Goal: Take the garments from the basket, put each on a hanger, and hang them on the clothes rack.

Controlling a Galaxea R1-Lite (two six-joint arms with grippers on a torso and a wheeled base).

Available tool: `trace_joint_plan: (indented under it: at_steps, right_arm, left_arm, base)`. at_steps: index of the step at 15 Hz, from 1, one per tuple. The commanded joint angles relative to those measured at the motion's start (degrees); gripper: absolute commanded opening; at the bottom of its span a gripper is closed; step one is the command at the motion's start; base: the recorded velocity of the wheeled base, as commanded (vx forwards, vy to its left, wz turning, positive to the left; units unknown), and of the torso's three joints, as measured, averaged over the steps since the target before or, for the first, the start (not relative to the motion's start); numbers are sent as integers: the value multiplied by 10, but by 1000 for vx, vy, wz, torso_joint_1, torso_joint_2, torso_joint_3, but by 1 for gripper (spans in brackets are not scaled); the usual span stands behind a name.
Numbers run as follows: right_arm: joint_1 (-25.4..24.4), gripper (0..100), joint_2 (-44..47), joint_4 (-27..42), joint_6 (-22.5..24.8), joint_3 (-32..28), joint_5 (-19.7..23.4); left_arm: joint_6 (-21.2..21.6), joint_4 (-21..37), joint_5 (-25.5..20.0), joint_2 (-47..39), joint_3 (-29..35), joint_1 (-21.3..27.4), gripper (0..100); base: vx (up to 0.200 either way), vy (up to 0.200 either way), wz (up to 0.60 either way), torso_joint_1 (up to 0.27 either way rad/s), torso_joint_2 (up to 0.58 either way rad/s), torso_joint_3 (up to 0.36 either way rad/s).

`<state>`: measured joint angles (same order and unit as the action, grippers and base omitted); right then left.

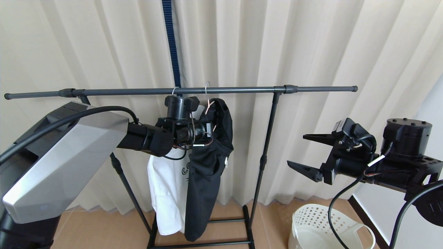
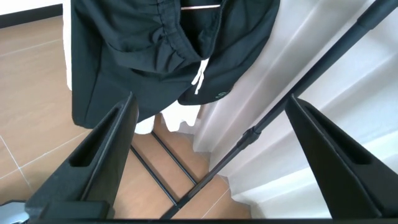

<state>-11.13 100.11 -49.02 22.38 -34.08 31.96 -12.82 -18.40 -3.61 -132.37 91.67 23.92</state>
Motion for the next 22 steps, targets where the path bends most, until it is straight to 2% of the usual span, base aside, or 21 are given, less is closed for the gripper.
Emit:
trace_joint_plan:
  at_steps: [1, 14, 22]
  right_arm:
    - [0, 100, 1, 0, 0, 0, 0]
    - [-1, 100, 9, 0, 1, -1, 0]
    - [0, 100, 11, 0, 1, -1, 0]
  left_arm:
    - [0, 0, 0, -5, 2, 0, 0]
    - [0, 0, -1, -23, 9, -5, 0]
    - [0, 0, -1, -41, 41, -8, 0]
  base:
    - [0, 0, 0, 0, 0, 0]
    - [0, 0, 0, 0, 0, 0]
    - [0, 0, 0, 0, 0, 0]
